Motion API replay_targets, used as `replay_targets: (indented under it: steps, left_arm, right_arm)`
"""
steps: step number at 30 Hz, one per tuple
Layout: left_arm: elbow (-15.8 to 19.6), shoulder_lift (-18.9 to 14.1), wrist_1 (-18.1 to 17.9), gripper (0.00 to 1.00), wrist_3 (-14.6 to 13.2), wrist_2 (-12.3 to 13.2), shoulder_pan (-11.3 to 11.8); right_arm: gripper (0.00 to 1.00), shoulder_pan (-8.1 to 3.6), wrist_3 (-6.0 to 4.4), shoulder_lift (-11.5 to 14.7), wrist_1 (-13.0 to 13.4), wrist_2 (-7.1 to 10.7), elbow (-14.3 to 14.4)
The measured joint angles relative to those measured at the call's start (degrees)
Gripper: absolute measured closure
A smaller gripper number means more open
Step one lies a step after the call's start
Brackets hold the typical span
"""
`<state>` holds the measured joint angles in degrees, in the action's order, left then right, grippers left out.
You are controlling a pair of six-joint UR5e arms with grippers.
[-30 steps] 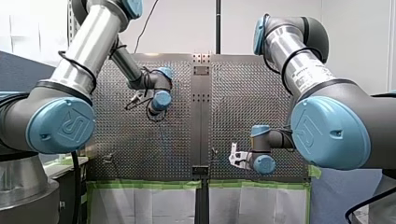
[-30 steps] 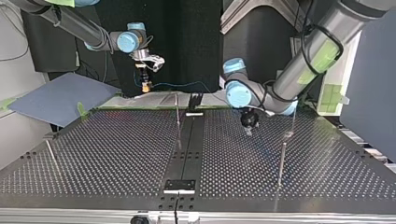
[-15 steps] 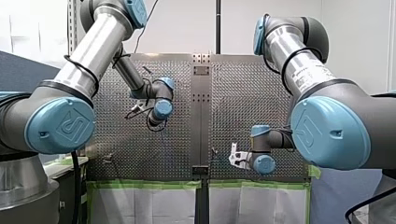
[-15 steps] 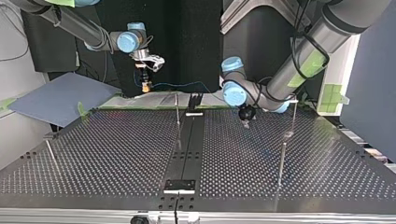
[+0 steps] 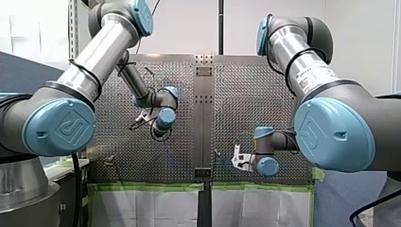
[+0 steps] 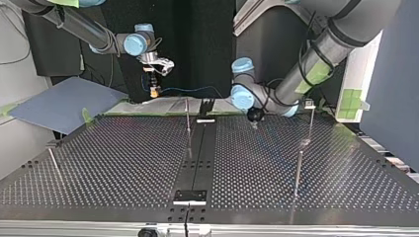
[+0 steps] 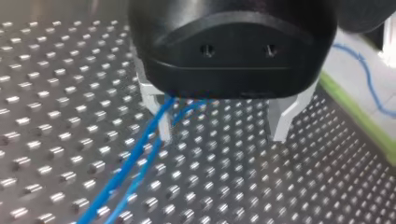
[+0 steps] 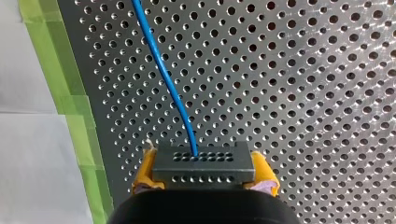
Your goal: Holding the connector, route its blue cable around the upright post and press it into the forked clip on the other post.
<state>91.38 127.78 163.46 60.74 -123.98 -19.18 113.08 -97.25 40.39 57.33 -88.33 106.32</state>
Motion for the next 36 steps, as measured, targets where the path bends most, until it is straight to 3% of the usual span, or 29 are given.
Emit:
replay_targets:
  steps: [20,27,36]
  left_arm:
    - [-0.87,1.32,0.29,0.00,9.51,-0.94,0.81]
    - [-1.96,3.63,1.53,0.00,12.75,-0.81,0.03]
    - [-2.26,4.24,1.58,0.00,14.55,-0.28,-0.68]
  right_arm:
    - [1.00,0.01,0.15,0.00,0.05,-0.01,0.00]
    - [1.00,0.02,0.19,0.00,0.05,-0.01,0.00]
    - [1.00,0.00,0.20,0.00,0.10,0.00,-0.01]
